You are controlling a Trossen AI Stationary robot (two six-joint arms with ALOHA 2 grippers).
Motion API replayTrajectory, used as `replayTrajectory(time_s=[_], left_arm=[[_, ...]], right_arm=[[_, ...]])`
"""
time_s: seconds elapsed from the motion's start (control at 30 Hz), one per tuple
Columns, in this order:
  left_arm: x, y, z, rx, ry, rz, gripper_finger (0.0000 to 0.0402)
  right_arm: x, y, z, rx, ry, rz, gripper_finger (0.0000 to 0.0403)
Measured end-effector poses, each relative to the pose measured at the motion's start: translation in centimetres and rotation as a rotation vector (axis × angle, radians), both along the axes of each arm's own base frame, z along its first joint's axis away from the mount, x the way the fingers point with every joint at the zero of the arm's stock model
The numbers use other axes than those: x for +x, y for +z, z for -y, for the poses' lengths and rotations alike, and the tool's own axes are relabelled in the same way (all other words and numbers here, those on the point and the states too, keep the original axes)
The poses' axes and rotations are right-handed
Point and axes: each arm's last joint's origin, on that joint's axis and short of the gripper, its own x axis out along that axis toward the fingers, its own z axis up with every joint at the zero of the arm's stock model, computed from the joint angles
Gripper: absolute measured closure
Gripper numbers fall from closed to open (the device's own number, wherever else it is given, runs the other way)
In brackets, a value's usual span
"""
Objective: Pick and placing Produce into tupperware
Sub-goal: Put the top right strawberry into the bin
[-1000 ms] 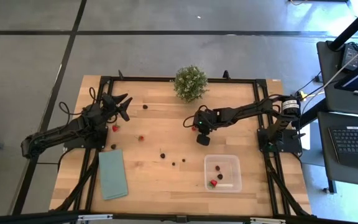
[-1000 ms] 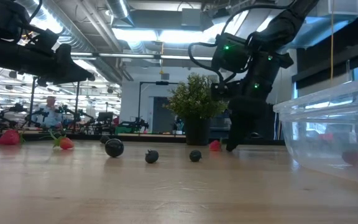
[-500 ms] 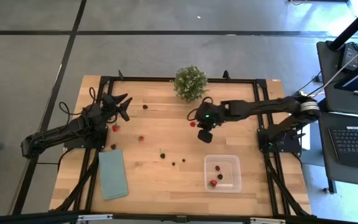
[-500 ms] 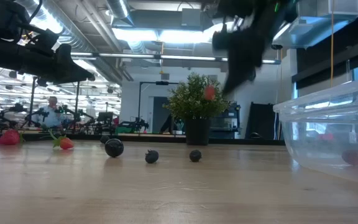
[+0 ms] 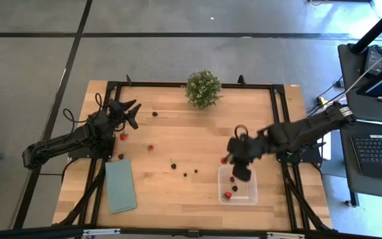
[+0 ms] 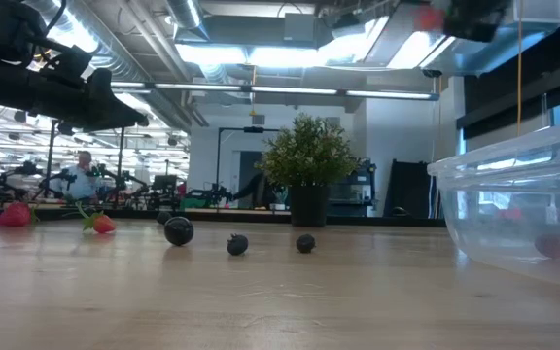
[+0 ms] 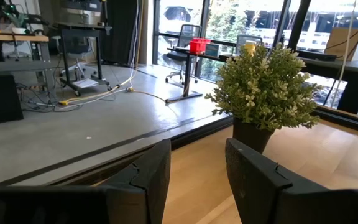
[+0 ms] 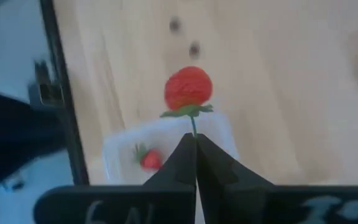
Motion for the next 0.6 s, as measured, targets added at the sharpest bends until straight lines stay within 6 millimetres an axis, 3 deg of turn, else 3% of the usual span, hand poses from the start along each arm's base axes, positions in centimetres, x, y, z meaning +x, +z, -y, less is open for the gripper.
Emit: replayTrajectory(time_s=[0.3, 0.6], left_arm=[[0.0, 0.0, 0.0, 0.0, 0.0, 0.0, 0.0257], [0.0, 0.0, 0.0, 0.005, -0.001, -0.005, 0.0257]], right_arm=[[0.5, -6.7, -4.1, -0.063, -0.012, -0.27, 0.0402], [2.2, -12.0, -6.8, -0.024, 0.03, -0.311, 0.0402]])
